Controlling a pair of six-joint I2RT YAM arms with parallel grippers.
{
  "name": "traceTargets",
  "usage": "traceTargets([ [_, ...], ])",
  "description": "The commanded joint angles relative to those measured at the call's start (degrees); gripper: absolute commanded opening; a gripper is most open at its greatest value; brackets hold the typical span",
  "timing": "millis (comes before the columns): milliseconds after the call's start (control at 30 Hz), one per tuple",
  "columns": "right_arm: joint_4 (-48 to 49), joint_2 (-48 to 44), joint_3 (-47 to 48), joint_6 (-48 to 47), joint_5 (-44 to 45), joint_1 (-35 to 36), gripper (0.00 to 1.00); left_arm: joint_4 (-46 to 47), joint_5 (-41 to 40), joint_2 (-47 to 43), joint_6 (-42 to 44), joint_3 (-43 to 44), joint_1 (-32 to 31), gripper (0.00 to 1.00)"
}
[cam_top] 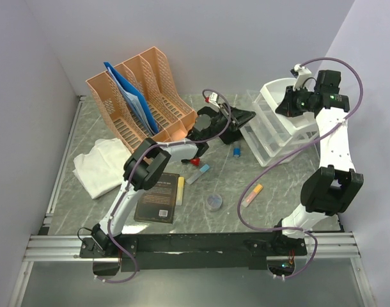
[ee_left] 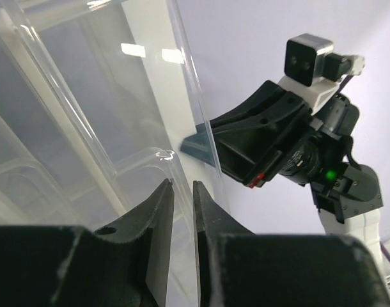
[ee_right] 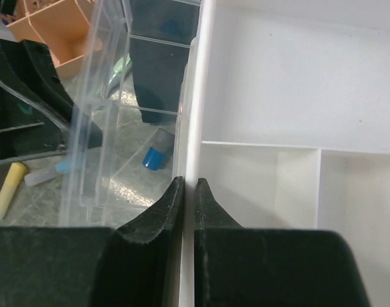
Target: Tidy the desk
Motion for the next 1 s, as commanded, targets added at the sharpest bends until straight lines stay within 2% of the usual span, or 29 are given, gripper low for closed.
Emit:
traceTargets([
  [0,0.3,2.7,-0.8,-8.5,11.6,-1.6,0.00,13.9,-2.5,-8.3,-1.3,-0.7,2.5,0.22],
  [167,-1.3,3.9,0.4,-12.5,11.0,-1.6,0.00,13.6,-0.7,-8.1,-1.9,-2.1,2.5,0.22],
  [433,-1.3,3.7,-2.0,-20.5,12.4,-1.6,0.00,13.4,1.1,-11.2,-1.1,-10.0,2.6,0.25],
  [533,-1.8,3.7,-2.4,-22.8,12.3,-1.6,0.00,10.8,3.6,-12.2,-0.6,-11.8,2.5,0.31],
  [633,-3.0,3.9,-2.3,-24.7,12.2,-1.5,0.00,5.6,6.1,-14.4,0.9,-14.6,2.5,0.45],
  [667,-3.2,3.9,-2.0,-25.4,12.3,-1.6,0.00,4.1,6.7,-15.2,1.9,-15.3,2.5,0.52],
  [800,-4.3,3.8,-1.0,-27.0,12.7,-1.6,0.01,-6.6,9.1,-20.8,9.9,-18.4,2.7,0.65],
  [833,-4.8,3.6,-0.7,-27.3,12.7,-1.5,0.03,-9.0,9.2,-22.0,11.8,-19.3,2.6,0.67],
  [933,-7.1,3.2,1.2,-28.9,12.5,-1.5,0.23,-22.6,8.8,-27.0,20.8,-20.1,2.8,0.73],
  [967,-7.9,3.2,2.6,-29.7,12.3,-1.4,0.36,-26.4,7.2,-28.3,23.6,-20.0,2.8,0.76],
])
